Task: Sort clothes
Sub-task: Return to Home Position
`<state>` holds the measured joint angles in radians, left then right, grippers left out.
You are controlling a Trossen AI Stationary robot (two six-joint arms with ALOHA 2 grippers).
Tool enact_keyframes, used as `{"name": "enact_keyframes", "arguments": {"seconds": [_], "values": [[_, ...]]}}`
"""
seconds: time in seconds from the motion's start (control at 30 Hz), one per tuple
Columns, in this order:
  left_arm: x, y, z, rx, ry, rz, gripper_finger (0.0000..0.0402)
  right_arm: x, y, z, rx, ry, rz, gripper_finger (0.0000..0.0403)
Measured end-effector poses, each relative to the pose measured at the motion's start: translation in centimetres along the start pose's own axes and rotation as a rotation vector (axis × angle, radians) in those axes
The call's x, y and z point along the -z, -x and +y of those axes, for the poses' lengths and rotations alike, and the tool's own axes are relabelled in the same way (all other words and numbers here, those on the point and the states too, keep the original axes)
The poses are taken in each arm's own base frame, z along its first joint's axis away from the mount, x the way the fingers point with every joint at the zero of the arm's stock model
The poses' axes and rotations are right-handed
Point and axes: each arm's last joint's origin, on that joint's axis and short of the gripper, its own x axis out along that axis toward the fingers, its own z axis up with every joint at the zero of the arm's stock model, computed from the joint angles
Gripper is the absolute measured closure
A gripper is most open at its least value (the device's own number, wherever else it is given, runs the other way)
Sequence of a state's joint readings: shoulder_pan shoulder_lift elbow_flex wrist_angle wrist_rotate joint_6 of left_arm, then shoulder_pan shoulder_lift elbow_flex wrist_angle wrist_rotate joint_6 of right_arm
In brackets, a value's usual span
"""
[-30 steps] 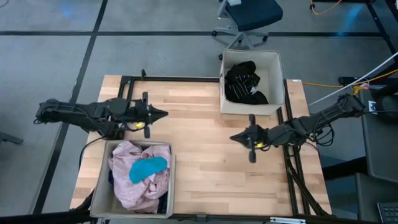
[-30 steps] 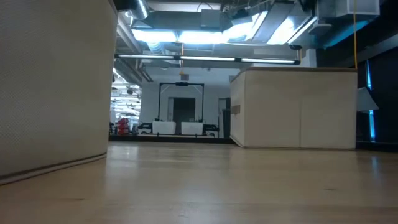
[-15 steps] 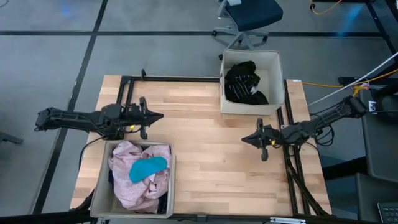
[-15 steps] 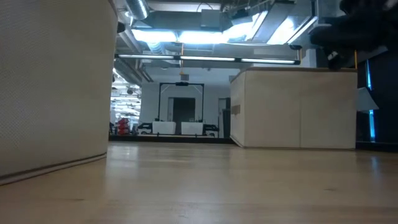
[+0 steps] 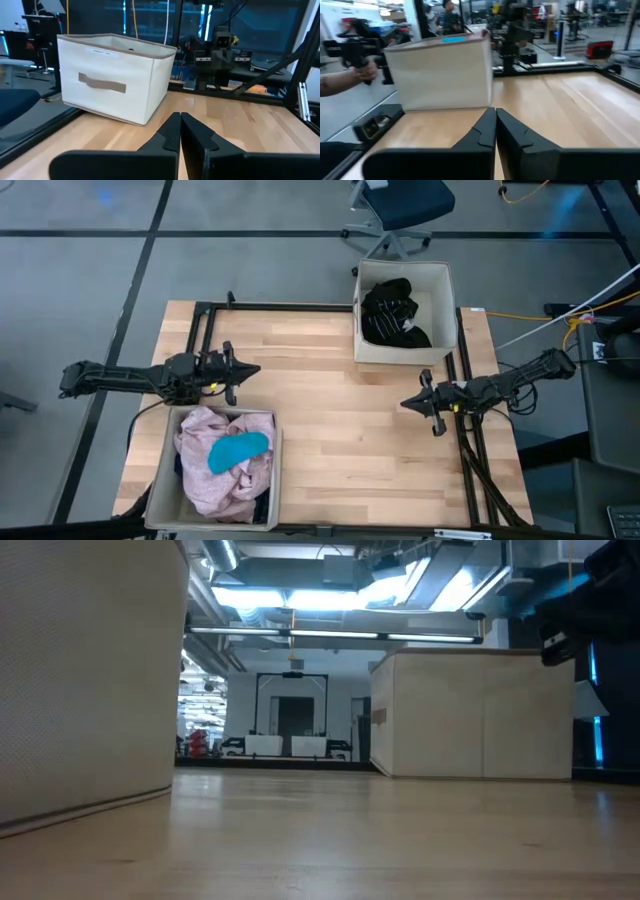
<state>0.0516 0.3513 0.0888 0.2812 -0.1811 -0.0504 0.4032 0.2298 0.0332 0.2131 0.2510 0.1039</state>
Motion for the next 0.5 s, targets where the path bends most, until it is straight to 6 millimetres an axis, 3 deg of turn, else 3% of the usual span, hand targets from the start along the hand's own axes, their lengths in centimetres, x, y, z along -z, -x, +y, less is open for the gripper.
{"name": "enact_keyframes", "arguments": {"seconds": [0.5], "values": [[1.9, 1.1, 0.2, 0.099, 0.048, -0.006, 0.0401, 0.2, 1.3, -2.5, 0.129, -0.030, -0.033, 0.0389]]}}
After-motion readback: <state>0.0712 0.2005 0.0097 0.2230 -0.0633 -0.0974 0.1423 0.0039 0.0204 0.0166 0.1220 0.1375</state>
